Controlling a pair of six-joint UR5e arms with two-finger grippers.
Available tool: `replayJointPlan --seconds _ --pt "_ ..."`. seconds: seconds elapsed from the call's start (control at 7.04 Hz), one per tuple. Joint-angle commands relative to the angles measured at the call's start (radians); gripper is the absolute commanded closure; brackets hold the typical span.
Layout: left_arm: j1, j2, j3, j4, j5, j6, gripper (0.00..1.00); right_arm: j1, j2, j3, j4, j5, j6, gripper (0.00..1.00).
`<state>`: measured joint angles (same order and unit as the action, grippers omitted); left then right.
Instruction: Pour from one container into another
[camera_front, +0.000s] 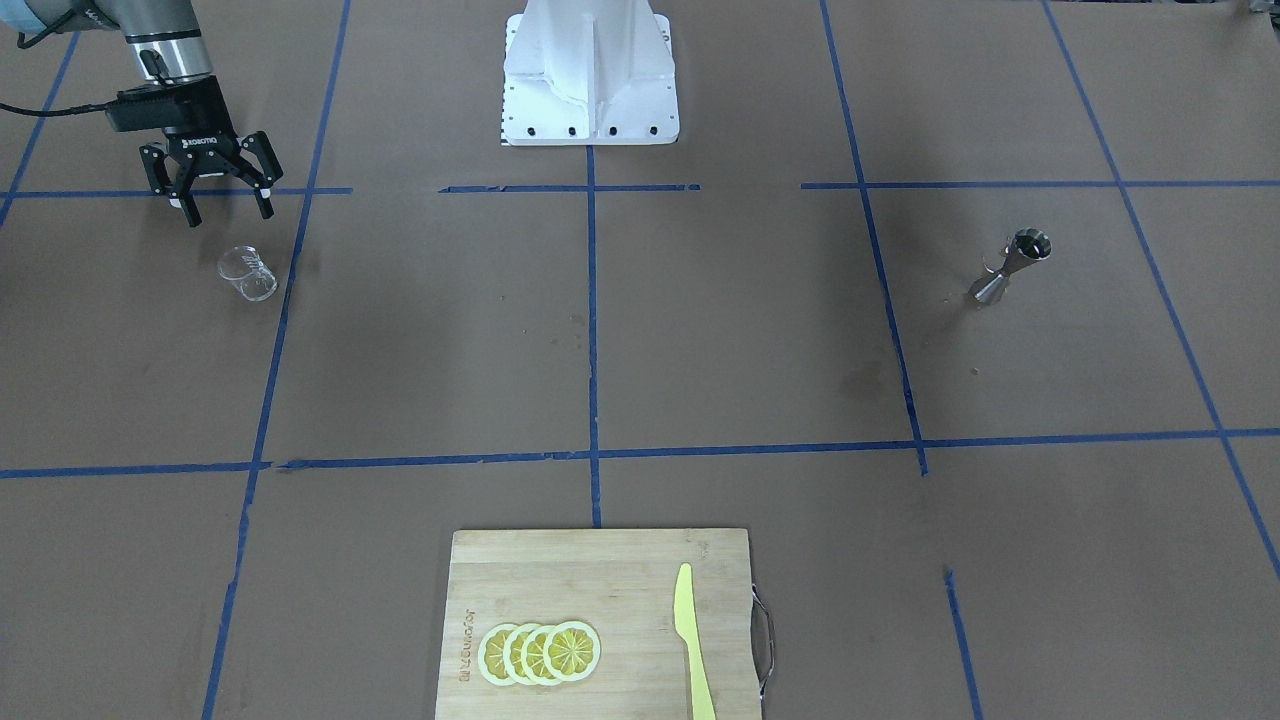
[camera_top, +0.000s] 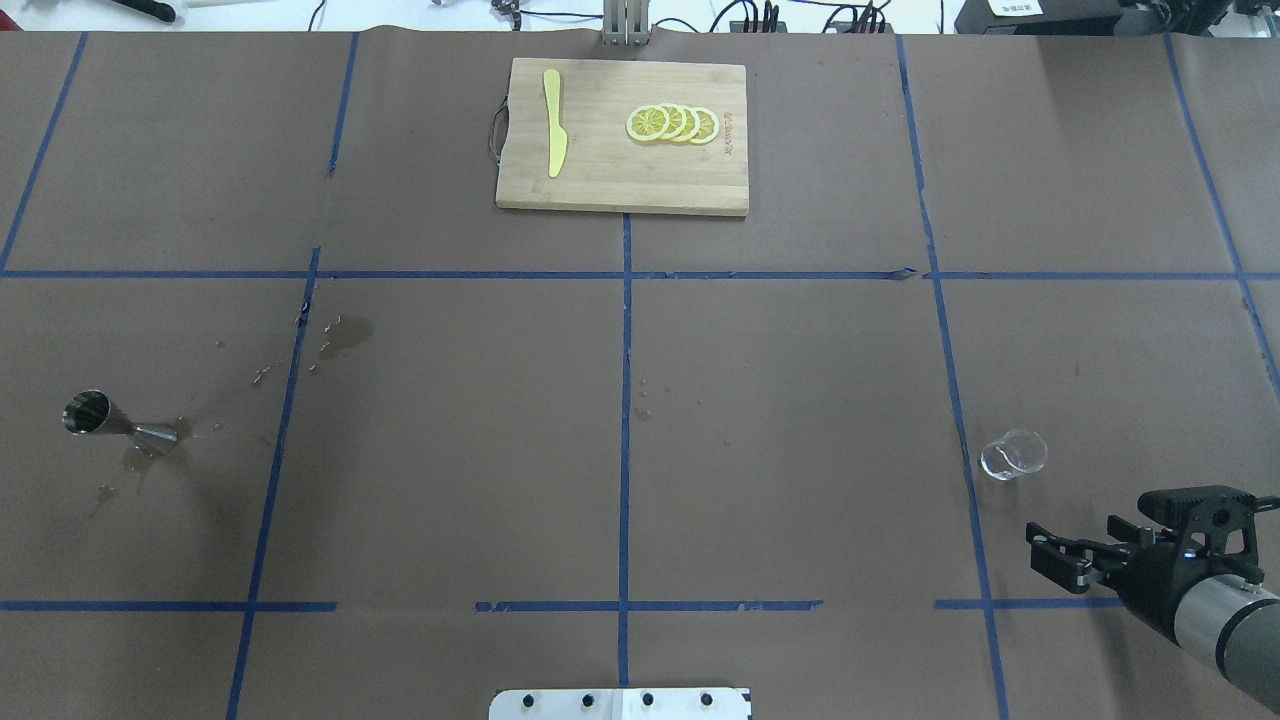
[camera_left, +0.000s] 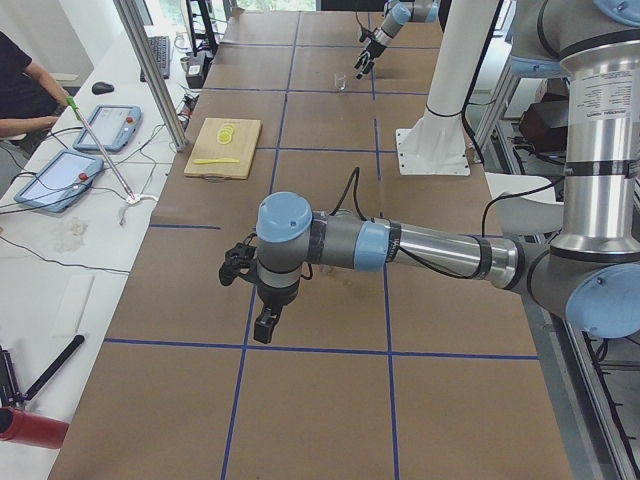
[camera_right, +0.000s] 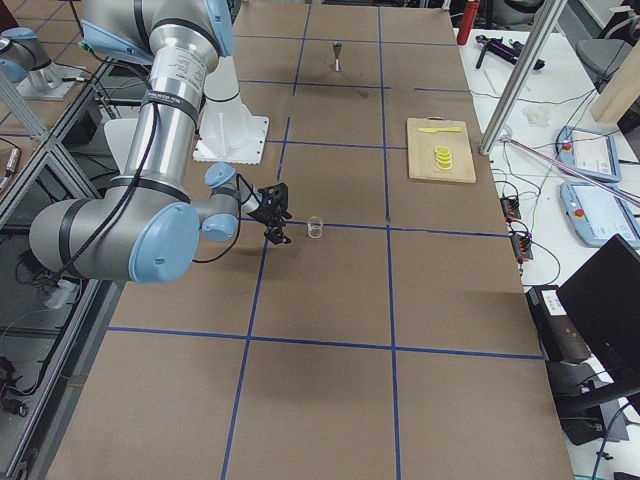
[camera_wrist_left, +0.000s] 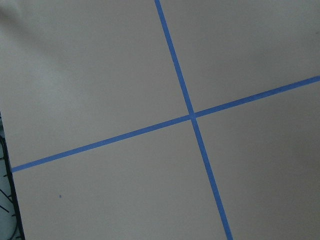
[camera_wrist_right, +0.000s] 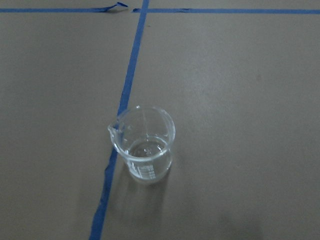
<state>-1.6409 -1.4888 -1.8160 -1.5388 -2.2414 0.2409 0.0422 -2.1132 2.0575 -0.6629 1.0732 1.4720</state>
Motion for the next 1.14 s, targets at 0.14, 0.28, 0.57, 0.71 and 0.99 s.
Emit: replayJointPlan --seconds 0.14,0.28,0.57,0.71,0.99 --pt "0.007 0.010 0.009 -0.003 0.003 0.000 0.00 0.356 -0.022 0.020 0.008 0.459 -0.289 0.00" --pt "0.010 0.010 0.012 0.006 0.002 -0.008 0.00 0.512 -0.016 0.012 0.008 0.632 -0.409 0.00" --pt "0.067 0.010 0.015 0.089 -0.073 -0.021 0.00 0.808 0.011 -0.043 -0.009 0.935 -0.643 0.00" --pt "0.107 0.012 0.008 0.104 -0.105 -0.069 0.00 0.918 0.033 -0.093 -0.012 1.043 -0.732 0.00" --pt "0.138 0.012 -0.029 0.161 -0.112 -0.117 0.00 1.133 0.094 -0.114 -0.219 1.244 -0.994 0.00"
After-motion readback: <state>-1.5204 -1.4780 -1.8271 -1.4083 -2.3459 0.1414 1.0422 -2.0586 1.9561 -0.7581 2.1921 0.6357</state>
